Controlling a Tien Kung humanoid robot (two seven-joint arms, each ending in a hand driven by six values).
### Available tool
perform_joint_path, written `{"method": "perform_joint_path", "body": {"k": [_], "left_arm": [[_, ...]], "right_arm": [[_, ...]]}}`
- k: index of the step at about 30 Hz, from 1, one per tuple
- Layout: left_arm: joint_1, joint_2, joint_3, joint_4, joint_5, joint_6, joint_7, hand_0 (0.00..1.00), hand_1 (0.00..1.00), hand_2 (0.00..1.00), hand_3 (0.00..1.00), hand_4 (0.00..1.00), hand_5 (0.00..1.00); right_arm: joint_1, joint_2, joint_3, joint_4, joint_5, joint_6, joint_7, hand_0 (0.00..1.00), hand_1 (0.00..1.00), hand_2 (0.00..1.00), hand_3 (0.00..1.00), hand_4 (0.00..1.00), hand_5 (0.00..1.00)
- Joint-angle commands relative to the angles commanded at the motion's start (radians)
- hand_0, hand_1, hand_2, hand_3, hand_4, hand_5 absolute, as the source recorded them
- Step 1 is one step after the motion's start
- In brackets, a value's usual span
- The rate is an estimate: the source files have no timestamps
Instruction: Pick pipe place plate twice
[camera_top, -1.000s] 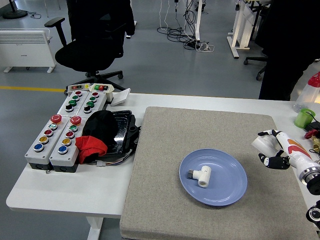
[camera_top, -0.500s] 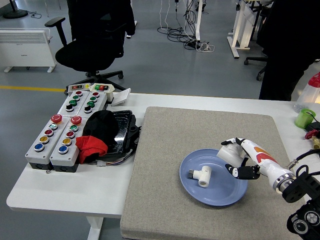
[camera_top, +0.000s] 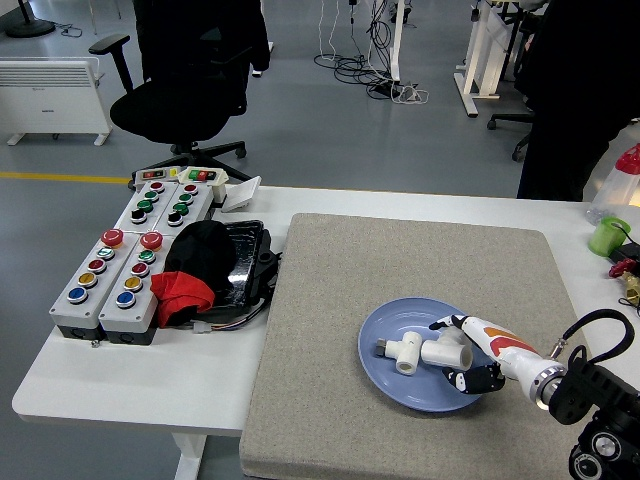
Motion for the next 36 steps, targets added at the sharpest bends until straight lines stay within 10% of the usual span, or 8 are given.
{"method": "perform_joint_path", "body": {"k": [14,23,36], "left_arm": [[0.001,-0.002,0.002,0.002,-0.001,0.001,-0.005,0.653,0.629,0.63,0.551,0.392,0.998],[0.008,-0.004,0.0,0.002,0.003,0.001,-0.005,0.653,0.629,0.63,0.551,0.391,0.998],[0.019,-0.007,-0.018,0.004,0.032,-0.005,-0.006,0.653,0.629,0.63,0.55,0.389,0.998]], "right_arm": [[-0.047,-0.007,0.12,0.035,0.031,-0.08,0.069,0.986,0.931,0.998,0.964,0.759,0.372],[-0.186,0.014,0.379,0.049,0.335,-0.375,0.312,0.853,0.824,0.902,0.84,0.52,0.329],[-0.383,0.051,0.65,0.046,0.886,-0.35,0.354,0.809,0.785,0.864,0.819,0.532,0.45]]}}
